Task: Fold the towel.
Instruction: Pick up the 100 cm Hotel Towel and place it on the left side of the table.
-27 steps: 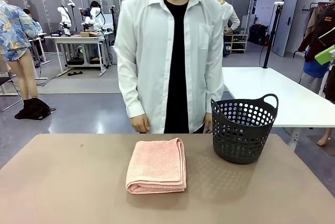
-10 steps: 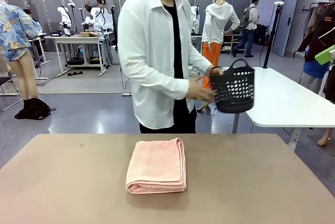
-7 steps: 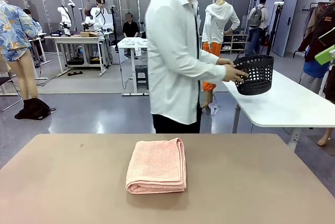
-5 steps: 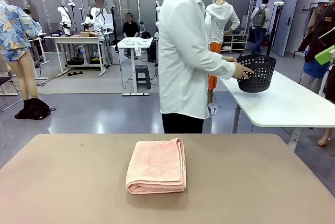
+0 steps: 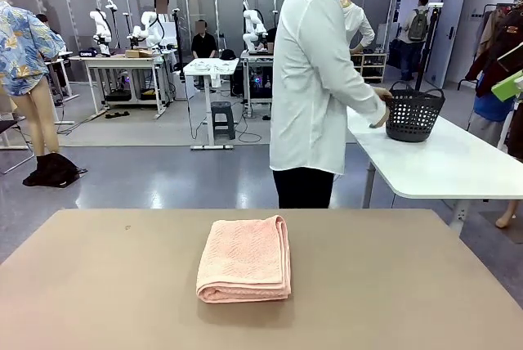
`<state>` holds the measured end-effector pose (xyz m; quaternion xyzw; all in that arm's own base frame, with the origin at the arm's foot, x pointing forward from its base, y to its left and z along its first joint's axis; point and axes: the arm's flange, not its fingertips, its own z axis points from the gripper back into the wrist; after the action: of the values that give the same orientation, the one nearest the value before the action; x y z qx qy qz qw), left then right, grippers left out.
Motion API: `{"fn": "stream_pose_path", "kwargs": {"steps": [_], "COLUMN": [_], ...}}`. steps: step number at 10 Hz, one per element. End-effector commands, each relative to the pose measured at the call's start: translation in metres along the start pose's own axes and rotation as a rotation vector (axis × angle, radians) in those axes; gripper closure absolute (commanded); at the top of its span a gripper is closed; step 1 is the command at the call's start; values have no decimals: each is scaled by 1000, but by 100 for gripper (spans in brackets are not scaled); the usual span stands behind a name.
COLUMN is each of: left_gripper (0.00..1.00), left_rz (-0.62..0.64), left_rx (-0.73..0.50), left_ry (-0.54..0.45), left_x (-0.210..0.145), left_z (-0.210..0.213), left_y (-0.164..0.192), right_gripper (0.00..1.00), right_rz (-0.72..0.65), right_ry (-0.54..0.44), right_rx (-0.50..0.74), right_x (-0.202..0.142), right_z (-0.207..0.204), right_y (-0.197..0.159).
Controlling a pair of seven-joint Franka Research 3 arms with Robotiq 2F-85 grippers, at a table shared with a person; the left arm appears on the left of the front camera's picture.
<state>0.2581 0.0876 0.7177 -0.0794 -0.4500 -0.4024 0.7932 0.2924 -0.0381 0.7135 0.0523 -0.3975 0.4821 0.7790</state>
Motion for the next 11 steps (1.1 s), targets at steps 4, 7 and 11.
{"fn": "stream_pose_path", "kwargs": {"steps": [4,7,11], "left_gripper": [0,0,0], "left_rz": [204,343,584], "left_rx": [-37,-110,-207], "left_ry": [135,211,296], "left_x": [-42,-63,-78], "left_z": [-142,-213,-314], "left_y": [-21,-42,-55], "right_gripper": [9,9,9], "right_rz": [-1,-1,-1], "right_ry": [7,7,7], "right_rx": [7,7,7], "right_x": [2,2,2], "right_z": [1,1,1], "right_y": [-1,-1,-1]}}
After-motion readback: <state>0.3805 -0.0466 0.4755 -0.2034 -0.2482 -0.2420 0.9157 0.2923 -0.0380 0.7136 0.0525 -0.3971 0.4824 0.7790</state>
